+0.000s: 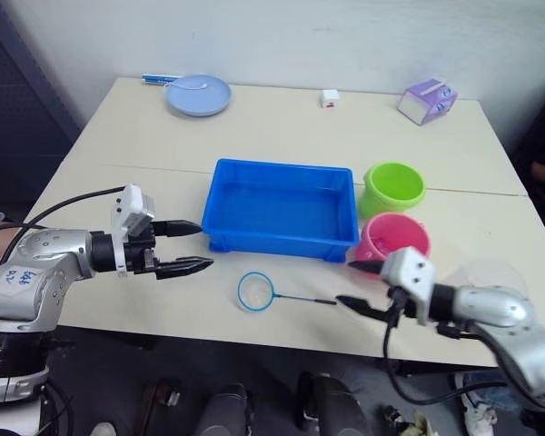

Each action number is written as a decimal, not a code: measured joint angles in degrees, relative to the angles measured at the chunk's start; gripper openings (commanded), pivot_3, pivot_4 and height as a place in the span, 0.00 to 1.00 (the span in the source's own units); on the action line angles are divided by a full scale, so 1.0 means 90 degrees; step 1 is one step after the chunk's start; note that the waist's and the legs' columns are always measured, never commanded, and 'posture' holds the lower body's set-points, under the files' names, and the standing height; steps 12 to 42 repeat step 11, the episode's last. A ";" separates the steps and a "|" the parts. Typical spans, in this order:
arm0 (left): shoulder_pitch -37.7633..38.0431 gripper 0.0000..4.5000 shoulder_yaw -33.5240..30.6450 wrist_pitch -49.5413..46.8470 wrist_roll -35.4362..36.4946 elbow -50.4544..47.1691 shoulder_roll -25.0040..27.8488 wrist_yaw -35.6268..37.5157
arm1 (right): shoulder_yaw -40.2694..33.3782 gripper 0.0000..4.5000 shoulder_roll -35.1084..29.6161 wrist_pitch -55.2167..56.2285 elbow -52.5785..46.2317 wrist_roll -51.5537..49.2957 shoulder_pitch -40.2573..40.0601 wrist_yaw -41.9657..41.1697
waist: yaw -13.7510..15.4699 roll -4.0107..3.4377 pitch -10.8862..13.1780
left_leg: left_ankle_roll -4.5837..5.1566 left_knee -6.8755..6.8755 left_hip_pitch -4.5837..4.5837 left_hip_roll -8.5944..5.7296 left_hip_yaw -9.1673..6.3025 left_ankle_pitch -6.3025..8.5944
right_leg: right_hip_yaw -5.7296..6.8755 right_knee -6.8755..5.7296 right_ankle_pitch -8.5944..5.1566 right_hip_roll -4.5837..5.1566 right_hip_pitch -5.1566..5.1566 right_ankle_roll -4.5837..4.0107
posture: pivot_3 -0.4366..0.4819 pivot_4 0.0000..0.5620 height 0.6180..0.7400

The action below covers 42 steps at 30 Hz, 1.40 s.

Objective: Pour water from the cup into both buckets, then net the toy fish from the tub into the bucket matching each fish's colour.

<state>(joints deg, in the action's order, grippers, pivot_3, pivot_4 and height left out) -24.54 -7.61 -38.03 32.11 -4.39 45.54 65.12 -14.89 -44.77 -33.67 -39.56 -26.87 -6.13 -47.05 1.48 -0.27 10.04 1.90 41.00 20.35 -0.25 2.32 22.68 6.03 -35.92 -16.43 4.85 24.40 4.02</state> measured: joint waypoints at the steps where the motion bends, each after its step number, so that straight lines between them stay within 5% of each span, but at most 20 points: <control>1: -0.0103 1.00 0.0044 0.0080 -0.0011 0.0185 -0.0007 0.0080 | -0.0536 0.99 0.0013 -0.0205 -0.0225 -0.0184 -0.0318 0.0049 | 0.0003 0.0002 -0.0001 | -0.0001 -0.0001 -0.0001 0.0002 -0.0001 0.0000 | -0.0001 -0.0001 0.0000 -0.0005 -0.0001 0.0000 | 0.48 0.27 1.00; 6: -0.0431 1.00 0.0411 0.0698 -0.0348 0.1110 -0.0020 0.0503 | -0.3042 0.99 0.0349 -0.0689 -0.0865 -0.0490 -0.2303 -0.0026 | 0.0016 0.0005 -0.0002 | 0.0000 -0.0004 -0.0003 -0.0001 0.0011 0.0000 | -0.0009 0.0004 0.0000 -0.0016 -0.0004 0.0000 | 0.48 0.27 1.00; 11: -0.0767 1.00 0.0477 0.1210 -0.0607 0.1777 -0.0014 0.0695 | -0.4319 0.99 0.0760 -0.0650 -0.0907 -0.0642 -0.3447 -0.0266 | -0.0056 0.0007 -0.0003 | 0.0001 -0.0009 -0.0025 0.0007 0.0033 0.0001 | -0.0035 -0.0006 0.0000 -0.0022 -0.0006 0.0000 | 0.48 0.27 1.00; 42: -0.0767 1.00 0.0477 0.1210 -0.0607 0.1777 -0.0014 0.0695 | -0.4319 0.99 0.0760 -0.0650 -0.0907 -0.0642 -0.3447 -0.0266 | -0.0056 0.0007 -0.0003 | 0.0001 -0.0009 -0.0025 0.0007 0.0033 0.0001 | -0.0035 -0.0006 0.0000 -0.0022 -0.0006 0.0000 | 0.48 0.27 1.00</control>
